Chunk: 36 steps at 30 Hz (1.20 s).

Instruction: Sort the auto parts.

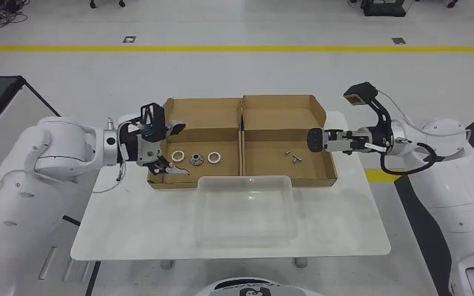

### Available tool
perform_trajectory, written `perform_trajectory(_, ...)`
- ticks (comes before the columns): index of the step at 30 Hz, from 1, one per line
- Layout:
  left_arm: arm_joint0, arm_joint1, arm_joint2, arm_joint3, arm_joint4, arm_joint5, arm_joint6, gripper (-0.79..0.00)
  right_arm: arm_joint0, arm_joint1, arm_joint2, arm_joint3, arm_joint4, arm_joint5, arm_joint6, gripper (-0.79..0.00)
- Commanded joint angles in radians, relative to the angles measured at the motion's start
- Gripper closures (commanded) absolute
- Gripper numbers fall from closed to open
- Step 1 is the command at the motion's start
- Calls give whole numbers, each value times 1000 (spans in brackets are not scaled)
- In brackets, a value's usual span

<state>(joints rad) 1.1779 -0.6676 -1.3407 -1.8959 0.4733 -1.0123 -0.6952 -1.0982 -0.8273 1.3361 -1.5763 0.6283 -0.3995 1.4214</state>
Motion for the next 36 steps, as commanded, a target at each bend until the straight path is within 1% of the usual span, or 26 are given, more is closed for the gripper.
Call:
perform_trajectory(1, 75, 30, -66, -47, 5, 0, 66, -785, 0, 0, 0, 0, 0, 0, 0, -785)
perform_trajectory(5, 182, 81, -158, -114, 70, 0, 187, -785, 0, 0, 0, 0, 0, 0, 0, -785)
perform_trajectory(6, 190, 86, -163, -119, 79, 0, 198, -785, 0, 0, 0, 0, 0, 0, 0, -785)
perform_trajectory(7, 172, 78, -152, -108, 62, 0, 172, -784, 0, 0, 0, 0, 0, 0, 0, -785)
perform_trajectory(8, 190, 85, -164, -119, 80, 0, 198, -784, 0, 0, 0, 0, 0, 0, 0, -784)
perform_trajectory(9, 193, 87, -166, -120, 82, 0, 203, -784, 0, 0, 0, 0, 0, 0, 0, -784)
perform_trajectory(36, 190, 86, -163, -119, 79, 0, 198, -784, 0, 0, 0, 0, 0, 0, 0, -784)
